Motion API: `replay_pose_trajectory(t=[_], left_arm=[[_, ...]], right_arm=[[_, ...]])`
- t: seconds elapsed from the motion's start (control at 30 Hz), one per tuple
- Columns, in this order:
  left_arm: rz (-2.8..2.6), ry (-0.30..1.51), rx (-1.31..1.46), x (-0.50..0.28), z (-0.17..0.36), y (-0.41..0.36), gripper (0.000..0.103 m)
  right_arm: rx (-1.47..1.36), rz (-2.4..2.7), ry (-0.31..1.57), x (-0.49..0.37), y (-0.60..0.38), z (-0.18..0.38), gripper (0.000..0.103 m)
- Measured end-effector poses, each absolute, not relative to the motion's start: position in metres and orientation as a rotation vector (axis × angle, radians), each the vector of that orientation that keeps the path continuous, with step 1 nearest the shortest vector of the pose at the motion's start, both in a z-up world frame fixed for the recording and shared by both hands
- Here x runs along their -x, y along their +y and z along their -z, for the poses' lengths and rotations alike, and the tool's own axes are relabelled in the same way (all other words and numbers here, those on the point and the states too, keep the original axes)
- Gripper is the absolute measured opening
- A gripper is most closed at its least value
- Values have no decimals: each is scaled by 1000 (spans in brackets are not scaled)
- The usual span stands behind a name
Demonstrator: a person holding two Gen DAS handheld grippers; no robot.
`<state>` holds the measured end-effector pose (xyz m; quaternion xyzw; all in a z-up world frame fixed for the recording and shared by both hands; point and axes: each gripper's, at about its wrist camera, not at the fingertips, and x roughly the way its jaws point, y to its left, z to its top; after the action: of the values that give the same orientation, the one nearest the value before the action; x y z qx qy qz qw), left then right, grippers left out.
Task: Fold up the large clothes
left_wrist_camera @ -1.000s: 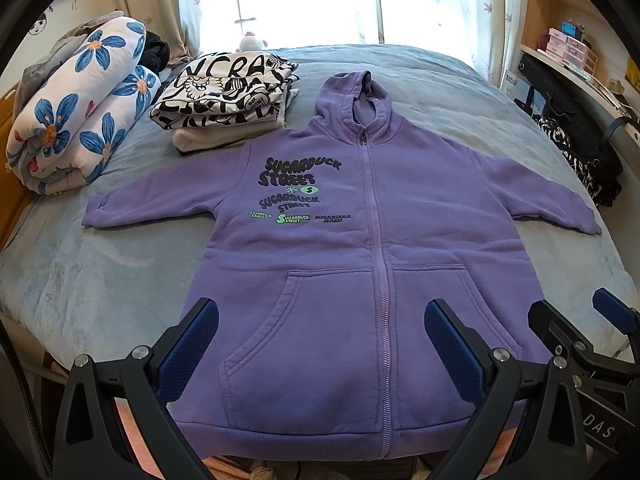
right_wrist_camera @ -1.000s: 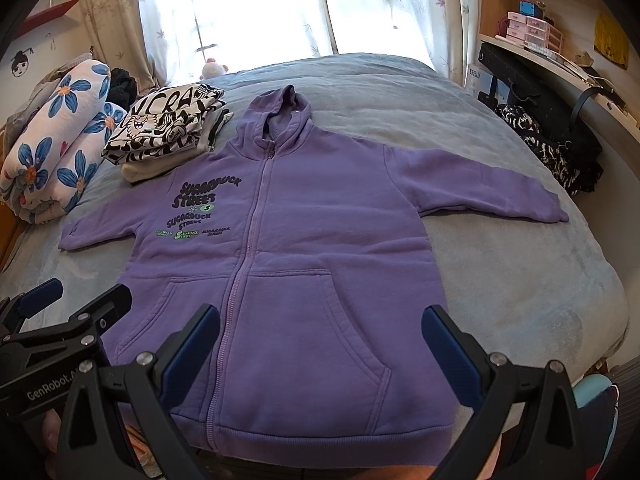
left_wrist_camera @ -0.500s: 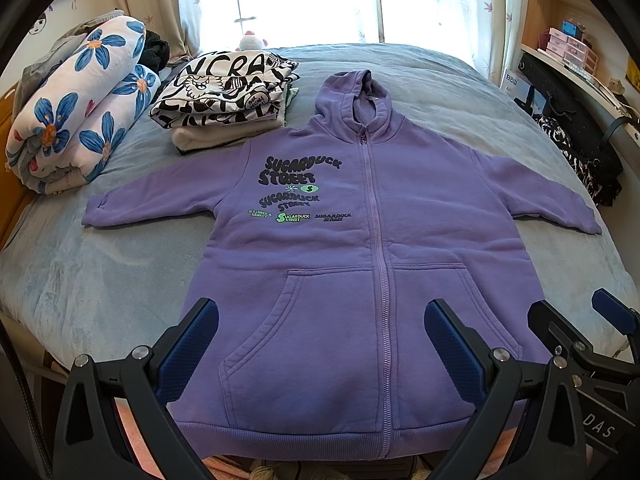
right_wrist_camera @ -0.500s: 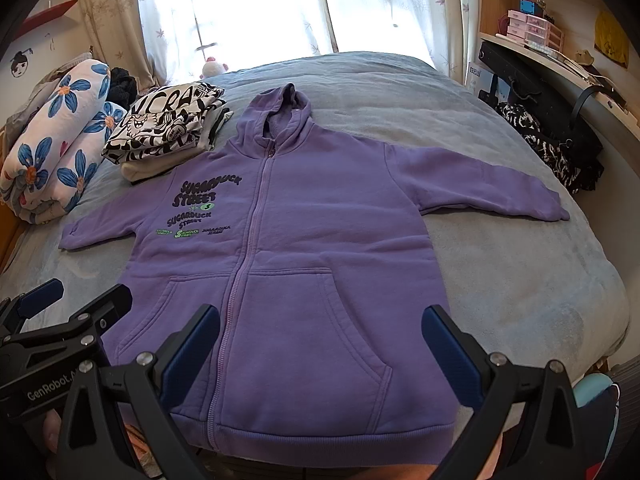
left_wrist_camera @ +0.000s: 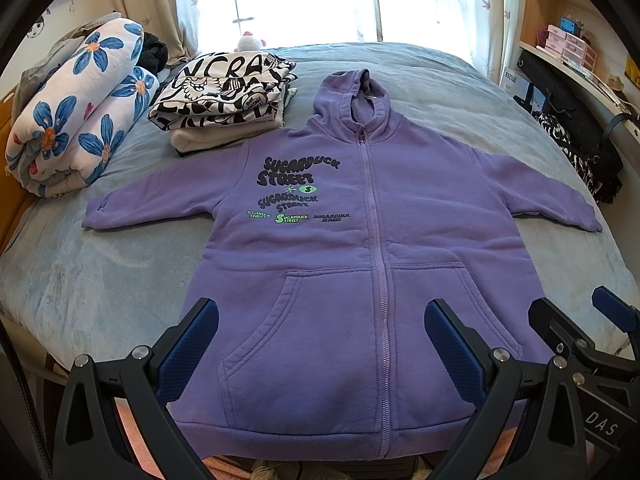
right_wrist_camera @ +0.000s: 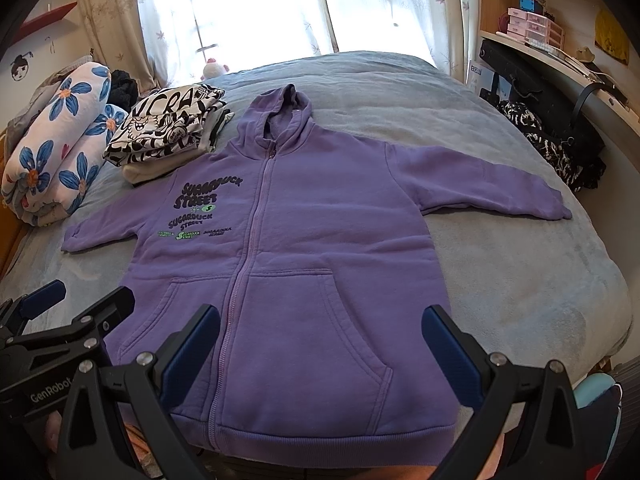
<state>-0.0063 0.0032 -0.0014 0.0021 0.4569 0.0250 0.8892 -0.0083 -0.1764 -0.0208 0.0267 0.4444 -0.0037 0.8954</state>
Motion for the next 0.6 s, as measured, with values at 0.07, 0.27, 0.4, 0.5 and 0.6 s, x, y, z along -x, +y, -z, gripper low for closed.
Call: replay_pose_trajectory(t=[0.07, 0.27, 0.4, 0.5, 0.6], left_arm=[[-51, 949, -5, 6, 1, 2, 102], [-49, 949, -15, 4, 1, 0, 102], [-48, 952, -17, 3, 1, -4, 102], [-49, 953, -21, 3, 1, -5, 102], [-49, 952, -19, 2, 1, -5, 102]], right_arm=[[-58, 4, 921, 11, -178, 17, 101], [-67, 4, 923, 12, -175, 17, 101], [-70, 2, 925, 11, -177, 18, 101], [-71, 2, 925, 11, -179, 18, 101], [-72, 1, 927, 11, -180, 18, 101]])
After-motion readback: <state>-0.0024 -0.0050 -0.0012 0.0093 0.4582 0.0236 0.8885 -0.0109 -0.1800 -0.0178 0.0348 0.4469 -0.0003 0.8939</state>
